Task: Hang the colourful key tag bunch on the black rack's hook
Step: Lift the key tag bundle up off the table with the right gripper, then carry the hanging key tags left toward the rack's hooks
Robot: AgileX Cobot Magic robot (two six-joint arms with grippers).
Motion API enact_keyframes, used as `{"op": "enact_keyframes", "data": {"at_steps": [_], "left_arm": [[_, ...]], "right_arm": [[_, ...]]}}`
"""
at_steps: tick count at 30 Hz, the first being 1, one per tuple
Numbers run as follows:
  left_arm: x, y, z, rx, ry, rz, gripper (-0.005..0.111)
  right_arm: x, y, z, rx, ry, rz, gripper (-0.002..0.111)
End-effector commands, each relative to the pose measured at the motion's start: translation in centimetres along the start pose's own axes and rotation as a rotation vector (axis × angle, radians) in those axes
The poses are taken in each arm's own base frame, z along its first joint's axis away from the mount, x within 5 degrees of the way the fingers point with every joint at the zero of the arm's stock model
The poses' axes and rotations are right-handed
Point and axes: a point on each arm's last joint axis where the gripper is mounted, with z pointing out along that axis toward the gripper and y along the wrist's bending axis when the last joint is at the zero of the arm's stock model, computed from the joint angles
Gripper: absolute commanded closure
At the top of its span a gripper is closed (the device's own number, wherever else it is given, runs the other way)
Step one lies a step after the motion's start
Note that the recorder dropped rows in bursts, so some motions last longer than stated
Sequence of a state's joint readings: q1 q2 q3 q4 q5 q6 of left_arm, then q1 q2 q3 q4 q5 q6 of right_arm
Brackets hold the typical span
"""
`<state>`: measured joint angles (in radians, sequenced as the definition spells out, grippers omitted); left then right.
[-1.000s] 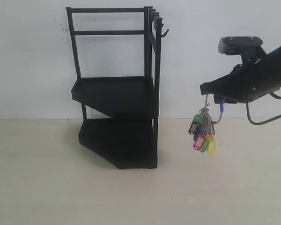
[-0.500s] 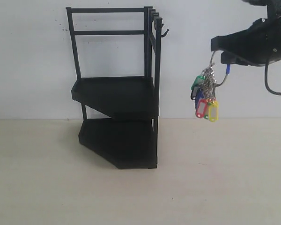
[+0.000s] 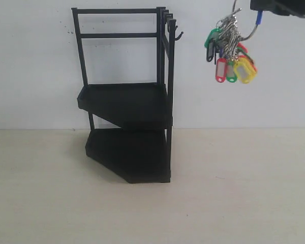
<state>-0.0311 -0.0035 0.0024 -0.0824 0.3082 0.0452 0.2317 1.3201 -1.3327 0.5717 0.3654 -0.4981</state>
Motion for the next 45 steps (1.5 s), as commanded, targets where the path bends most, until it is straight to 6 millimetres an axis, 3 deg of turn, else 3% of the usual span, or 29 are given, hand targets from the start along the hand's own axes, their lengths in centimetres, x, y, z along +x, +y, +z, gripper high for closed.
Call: {"op": "enact_keyframes", "data": {"at_steps": [1, 4, 8, 11, 15, 18, 20, 22, 25, 28, 29, 31, 34, 37, 38, 40, 41, 43, 45], "left_arm": [[-0.1, 0.0, 0.0, -0.004, 0.000, 0.001, 0.102], [-0.1, 0.0, 0.0, -0.004, 0.000, 0.001, 0.102], [-0.1, 0.0, 0.0, -0.004, 0.000, 0.001, 0.102], [-0.1, 0.0, 0.0, -0.004, 0.000, 0.001, 0.102], [-0.1, 0.0, 0.0, -0.004, 0.000, 0.001, 0.102], [-0.1, 0.0, 0.0, -0.004, 0.000, 0.001, 0.102], [-0.1, 0.0, 0.0, -0.004, 0.000, 0.001, 0.102], [-0.1, 0.0, 0.0, -0.004, 0.000, 0.001, 0.102], [-0.1, 0.0, 0.0, -0.004, 0.000, 0.001, 0.102], [-0.1, 0.0, 0.0, -0.004, 0.000, 0.001, 0.102], [-0.1, 0.0, 0.0, -0.004, 0.000, 0.001, 0.102], [-0.1, 0.0, 0.0, -0.004, 0.000, 0.001, 0.102], [-0.1, 0.0, 0.0, -0.004, 0.000, 0.001, 0.102], [-0.1, 0.0, 0.0, -0.004, 0.000, 0.001, 0.102], [-0.1, 0.0, 0.0, -0.004, 0.000, 0.001, 0.102], [-0.1, 0.0, 0.0, -0.004, 0.000, 0.001, 0.102], [-0.1, 0.0, 0.0, -0.004, 0.000, 0.001, 0.102], [-0.1, 0.0, 0.0, -0.004, 0.000, 0.001, 0.102], [-0.1, 0.0, 0.0, -0.004, 0.000, 0.001, 0.102]], "right_arm": [[-0.5, 0.4, -1.3, -0.017, 0.008, -0.062, 0.108], [-1.6, -0.1, -2.4, 0.020, -0.076, 0.090, 0.108], [-0.7, 1.3, -2.5, -0.049, 0.023, -0.143, 0.108], [-1.2, -0.3, -3.0, 0.031, -0.020, 0.080, 0.108], [-0.1, 1.0, -2.7, -0.045, 0.094, -0.185, 0.108], [-0.7, -0.4, -3.0, 0.043, 0.042, -0.004, 0.108], [-0.2, 0.1, -2.5, 0.010, 0.074, -0.064, 0.108], [0.4, 0.4, -2.3, -0.021, 0.136, -0.241, 0.108], [-0.4, -0.9, -2.5, 0.067, 0.058, -0.004, 0.108], [0.1, -0.1, -2.2, 0.016, 0.101, -0.234, 0.108], [0.1, -0.3, -2.1, 0.024, 0.102, -0.217, 0.108], [-0.2, -1.0, -2.2, 0.065, 0.065, -0.009, 0.108], [-0.1, 0.1, -1.9, 0.018, 0.073, -0.241, 0.108], [-0.9, -0.5, -2.0, 0.062, -0.013, -0.030, 0.108], [-0.8, -0.3, -1.9, 0.052, -0.008, -0.057, 0.108], [-0.4, 0.6, -1.5, 0.012, 0.022, -0.282, 0.108], [-0.3, 0.4, -1.0, 0.020, 0.020, -0.277, 0.108], [-0.5, -0.7, -0.5, 0.056, -0.027, 0.015, 0.108], [0.2, -0.2, 0.2, 0.025, 0.019, -0.094, 0.108]]}}
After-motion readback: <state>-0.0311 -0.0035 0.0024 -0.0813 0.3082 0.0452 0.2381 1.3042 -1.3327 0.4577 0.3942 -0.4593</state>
